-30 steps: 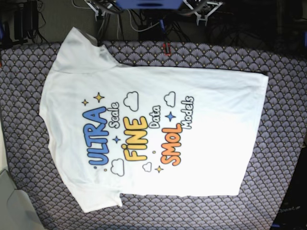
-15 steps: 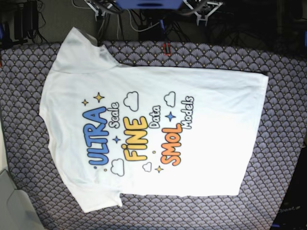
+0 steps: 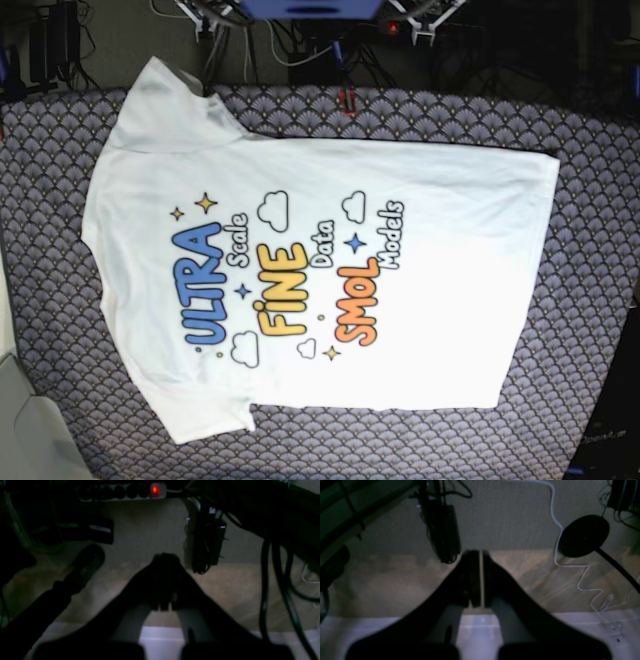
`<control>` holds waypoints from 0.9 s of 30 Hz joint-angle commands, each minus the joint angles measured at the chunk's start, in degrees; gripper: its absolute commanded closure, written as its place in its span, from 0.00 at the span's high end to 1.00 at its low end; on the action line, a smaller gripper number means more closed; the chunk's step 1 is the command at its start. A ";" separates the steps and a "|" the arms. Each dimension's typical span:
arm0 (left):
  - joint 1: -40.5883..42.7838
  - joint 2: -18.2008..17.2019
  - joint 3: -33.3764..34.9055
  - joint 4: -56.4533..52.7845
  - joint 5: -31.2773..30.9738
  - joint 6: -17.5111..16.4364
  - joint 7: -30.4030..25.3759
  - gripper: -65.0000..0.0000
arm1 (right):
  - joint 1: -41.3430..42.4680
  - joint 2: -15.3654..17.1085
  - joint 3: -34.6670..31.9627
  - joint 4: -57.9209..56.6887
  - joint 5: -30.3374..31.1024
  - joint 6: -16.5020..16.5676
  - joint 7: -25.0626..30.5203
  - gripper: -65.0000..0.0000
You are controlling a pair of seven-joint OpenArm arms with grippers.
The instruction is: Fold the T-shirt properly
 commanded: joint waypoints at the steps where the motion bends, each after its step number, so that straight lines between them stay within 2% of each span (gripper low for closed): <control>1: 1.90 -0.22 -0.10 1.79 0.19 0.03 -0.10 0.00 | -1.74 0.30 -0.05 1.67 -0.19 0.34 0.94 0.00; 6: 8.84 -1.63 -0.10 11.72 0.19 -0.06 0.25 0.00 | -10.80 1.45 -0.14 13.98 -0.27 0.34 1.55 0.00; 12: 18.34 -4.00 -0.10 25.08 0.19 -0.14 0.34 0.00 | -24.51 2.15 -0.14 35.08 -0.27 0.43 1.55 0.00; 20: 37.06 -6.90 -0.36 52.25 -0.17 0.03 0.43 0.00 | -39.72 3.91 0.30 58.90 -0.27 0.43 1.11 0.00; 27: 49.19 -7.08 -8.45 76.25 -9.48 -0.32 0.52 0.00 | -52.64 6.90 0.56 82.99 -0.19 0.43 0.68 0.00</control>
